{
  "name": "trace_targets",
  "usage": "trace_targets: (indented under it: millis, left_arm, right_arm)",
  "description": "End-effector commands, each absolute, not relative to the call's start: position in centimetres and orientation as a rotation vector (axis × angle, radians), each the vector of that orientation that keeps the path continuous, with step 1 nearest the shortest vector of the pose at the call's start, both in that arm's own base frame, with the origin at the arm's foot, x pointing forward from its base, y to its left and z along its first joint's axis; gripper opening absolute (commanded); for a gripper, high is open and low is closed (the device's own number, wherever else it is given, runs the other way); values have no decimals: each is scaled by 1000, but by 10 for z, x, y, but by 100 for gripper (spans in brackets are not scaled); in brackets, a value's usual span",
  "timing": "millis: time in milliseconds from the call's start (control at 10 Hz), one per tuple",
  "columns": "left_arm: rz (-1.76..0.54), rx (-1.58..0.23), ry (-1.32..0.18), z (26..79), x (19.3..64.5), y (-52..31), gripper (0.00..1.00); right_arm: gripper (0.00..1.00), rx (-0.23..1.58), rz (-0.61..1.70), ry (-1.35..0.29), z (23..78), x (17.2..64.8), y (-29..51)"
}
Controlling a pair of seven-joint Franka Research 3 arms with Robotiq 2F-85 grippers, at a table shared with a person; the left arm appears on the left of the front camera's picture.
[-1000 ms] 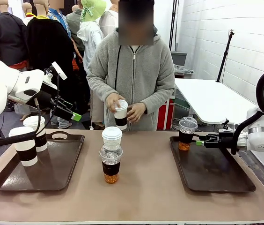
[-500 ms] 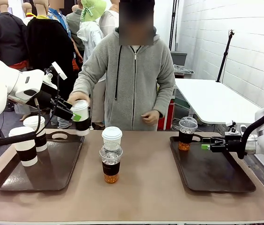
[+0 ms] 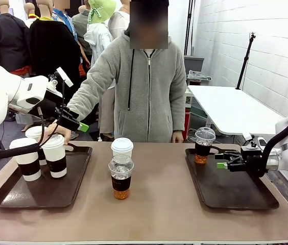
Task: Distribute the coffee onto the tray.
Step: Pick up another iced Americano from the middle of the table and place it on the right Handle tray.
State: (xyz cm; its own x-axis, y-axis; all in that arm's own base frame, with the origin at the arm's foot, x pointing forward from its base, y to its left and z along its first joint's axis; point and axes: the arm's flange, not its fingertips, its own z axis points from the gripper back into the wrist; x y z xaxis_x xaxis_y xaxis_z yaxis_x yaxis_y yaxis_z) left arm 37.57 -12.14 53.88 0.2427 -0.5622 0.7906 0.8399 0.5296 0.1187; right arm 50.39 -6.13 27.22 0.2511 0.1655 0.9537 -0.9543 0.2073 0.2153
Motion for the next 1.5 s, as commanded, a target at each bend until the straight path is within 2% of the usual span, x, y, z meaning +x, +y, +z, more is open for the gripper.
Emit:
trace_targets:
  millis: [0,400,900,1200,1400]
  left_arm:
    - [-989,-372,-895,537,377,-120,100]
    - [-989,-372,-895,537,377,-120,100]
    - [-989,-372,-895,537,377,-120,100]
    - [-989,-372,-895,537,377,-120,100]
    - [-989,-372,-895,537,377,-120,100]
  right_arm:
    - [100,1074,1073,-957,275,486,-44]
    - [100,1107,1173,-958,275,466,4]
    - [100,899,1160,-1070,275,448,61]
    - [100,999,1140,-1072,278,446,59]
    - [100,963,1151,-1044,276,451,63]
